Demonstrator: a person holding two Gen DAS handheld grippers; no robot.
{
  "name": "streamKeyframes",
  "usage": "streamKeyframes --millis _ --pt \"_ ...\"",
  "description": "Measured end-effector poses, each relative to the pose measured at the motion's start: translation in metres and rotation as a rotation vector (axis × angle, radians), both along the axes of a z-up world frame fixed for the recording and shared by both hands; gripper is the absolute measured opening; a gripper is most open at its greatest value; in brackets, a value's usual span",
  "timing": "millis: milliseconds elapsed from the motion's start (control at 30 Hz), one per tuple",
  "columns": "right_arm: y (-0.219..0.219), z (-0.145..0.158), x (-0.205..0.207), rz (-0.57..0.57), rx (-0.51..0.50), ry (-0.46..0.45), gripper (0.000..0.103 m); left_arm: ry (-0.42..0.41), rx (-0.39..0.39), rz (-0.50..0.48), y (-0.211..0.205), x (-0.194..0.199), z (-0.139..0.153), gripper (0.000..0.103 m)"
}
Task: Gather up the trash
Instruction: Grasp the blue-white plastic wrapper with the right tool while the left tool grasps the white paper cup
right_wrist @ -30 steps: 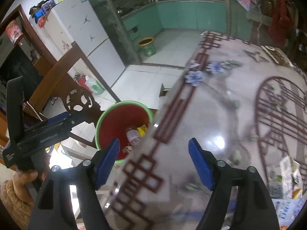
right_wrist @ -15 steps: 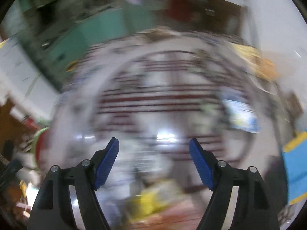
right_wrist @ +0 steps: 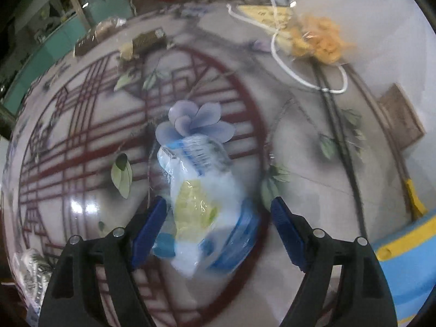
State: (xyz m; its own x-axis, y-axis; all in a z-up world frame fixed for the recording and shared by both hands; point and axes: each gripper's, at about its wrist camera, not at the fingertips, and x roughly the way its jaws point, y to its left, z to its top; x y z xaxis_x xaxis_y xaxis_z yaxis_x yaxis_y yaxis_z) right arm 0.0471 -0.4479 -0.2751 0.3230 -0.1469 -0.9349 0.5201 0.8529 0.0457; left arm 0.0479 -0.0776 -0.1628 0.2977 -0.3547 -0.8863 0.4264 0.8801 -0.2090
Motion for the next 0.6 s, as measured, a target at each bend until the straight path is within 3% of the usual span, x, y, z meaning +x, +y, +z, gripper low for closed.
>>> streamKeyframes --millis 100,133,200,433,500,533,567,600 --pt "0.006 -0.001 0.001 0.045 -0.053 -0.018 0.055 0.013 0.031 -0.069 -0.031 0.006 -0.007 0.094" --pt "0.008 0.0 0.001 0.061 -0.063 -0.03 0.037 0.021 0.045 -0.1 -0.045 0.009 -0.012 0.094" --pt "0.011 0.003 0.002 0.079 -0.069 -0.039 0.023 0.027 0.066 -0.139 -0.062 0.013 -0.017 0.094" --pt "-0.004 0.009 -0.003 0.04 -0.001 -0.109 0.016 0.095 0.175 -0.285 -0.118 0.027 -0.057 0.094" --pt "-0.004 0.011 -0.005 0.037 0.001 -0.118 0.016 0.065 0.191 -0.318 -0.127 0.027 -0.059 0.092" --pt "-0.004 0.01 -0.006 0.036 0.011 -0.121 0.016 0.044 0.213 -0.351 -0.133 0.025 -0.06 0.087" --pt "-0.003 0.009 -0.008 0.033 0.022 -0.122 0.016 0.037 0.229 -0.377 -0.138 0.024 -0.062 0.064" --pt "-0.002 0.009 -0.009 0.03 0.03 -0.123 0.016 0.059 0.237 -0.395 -0.142 0.025 -0.067 0.06"
